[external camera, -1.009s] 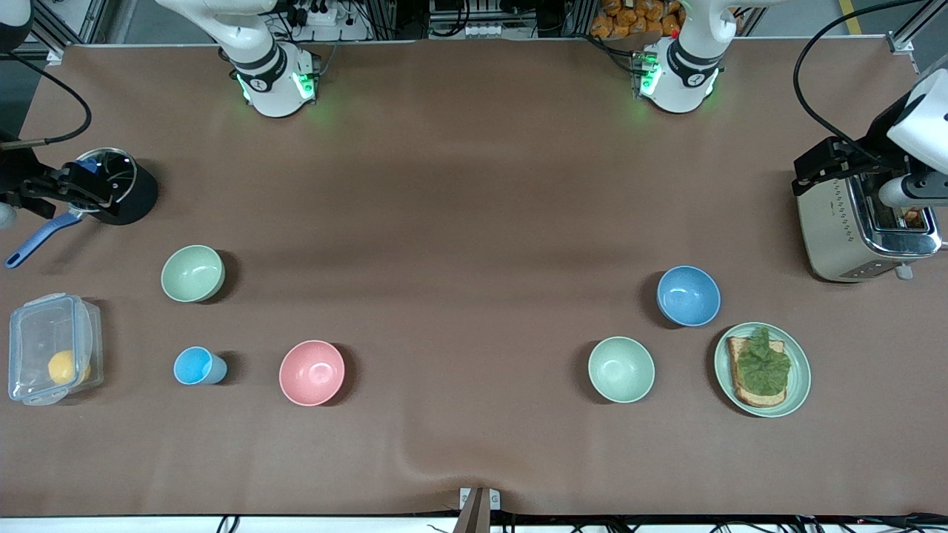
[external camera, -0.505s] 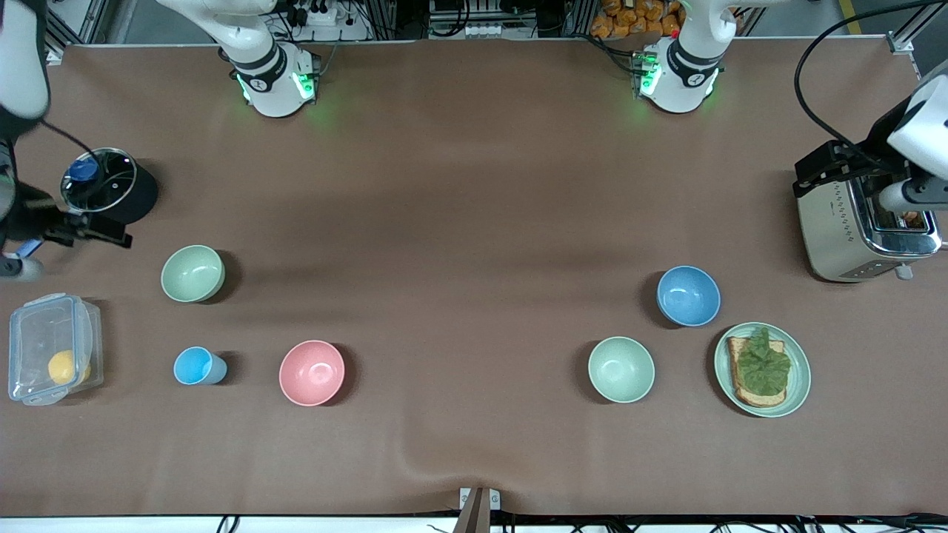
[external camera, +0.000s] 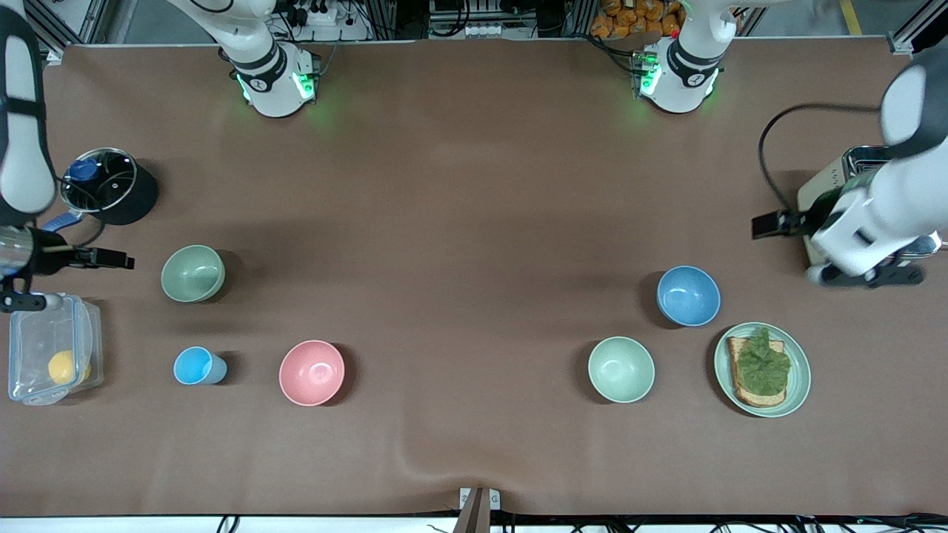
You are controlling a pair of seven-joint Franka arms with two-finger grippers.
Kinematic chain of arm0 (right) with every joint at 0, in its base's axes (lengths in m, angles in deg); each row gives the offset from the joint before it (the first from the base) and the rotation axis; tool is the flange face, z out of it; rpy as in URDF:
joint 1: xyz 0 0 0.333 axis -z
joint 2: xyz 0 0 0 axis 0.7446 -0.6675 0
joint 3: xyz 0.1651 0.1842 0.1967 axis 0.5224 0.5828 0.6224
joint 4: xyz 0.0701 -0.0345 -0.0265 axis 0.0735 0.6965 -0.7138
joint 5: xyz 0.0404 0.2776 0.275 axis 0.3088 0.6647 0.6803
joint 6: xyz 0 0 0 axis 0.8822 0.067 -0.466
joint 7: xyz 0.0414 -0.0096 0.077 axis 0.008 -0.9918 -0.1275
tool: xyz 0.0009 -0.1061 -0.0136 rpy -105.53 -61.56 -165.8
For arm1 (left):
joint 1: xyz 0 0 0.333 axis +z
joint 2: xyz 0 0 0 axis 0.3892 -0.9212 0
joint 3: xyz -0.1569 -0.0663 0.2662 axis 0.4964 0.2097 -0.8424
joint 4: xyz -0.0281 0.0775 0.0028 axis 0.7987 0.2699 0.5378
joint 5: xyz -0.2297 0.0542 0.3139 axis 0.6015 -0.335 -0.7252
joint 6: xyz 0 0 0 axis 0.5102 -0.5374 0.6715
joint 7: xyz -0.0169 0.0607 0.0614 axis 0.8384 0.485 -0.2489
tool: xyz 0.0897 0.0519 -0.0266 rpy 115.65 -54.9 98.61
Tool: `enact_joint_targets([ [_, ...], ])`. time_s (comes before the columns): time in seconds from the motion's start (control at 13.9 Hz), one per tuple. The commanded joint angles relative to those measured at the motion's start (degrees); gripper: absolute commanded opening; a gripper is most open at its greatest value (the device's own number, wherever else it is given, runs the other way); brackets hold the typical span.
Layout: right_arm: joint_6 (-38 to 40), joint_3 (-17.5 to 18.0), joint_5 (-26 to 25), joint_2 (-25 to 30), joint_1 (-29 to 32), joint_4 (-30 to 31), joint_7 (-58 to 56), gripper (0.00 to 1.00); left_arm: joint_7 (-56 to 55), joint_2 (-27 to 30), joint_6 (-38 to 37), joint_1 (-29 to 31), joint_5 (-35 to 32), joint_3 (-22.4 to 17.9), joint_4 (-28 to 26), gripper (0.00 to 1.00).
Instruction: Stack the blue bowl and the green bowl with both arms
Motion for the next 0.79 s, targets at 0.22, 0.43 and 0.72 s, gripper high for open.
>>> enact_joint_targets([
  [0.22,-11.7,1.1,0.7,-4.4,1.0,5.9,-3.7,0.95,1.5,-11.4,4.8,0.0,-2.1,-0.3,1.3,1.0],
  [0.43,-16.9,1.2,0.7,-5.3,1.6,9.1,-4.4,0.88,1.1,-16.3,8.9,0.1,-2.2,-0.3,1.3,1.0],
  [0.72,-18.6,1.1,5.0,-8.1,2.5,9.7,-7.9,0.8,0.6,-21.9,12.3,1.3,-2.3,-0.4,1.3,1.0],
])
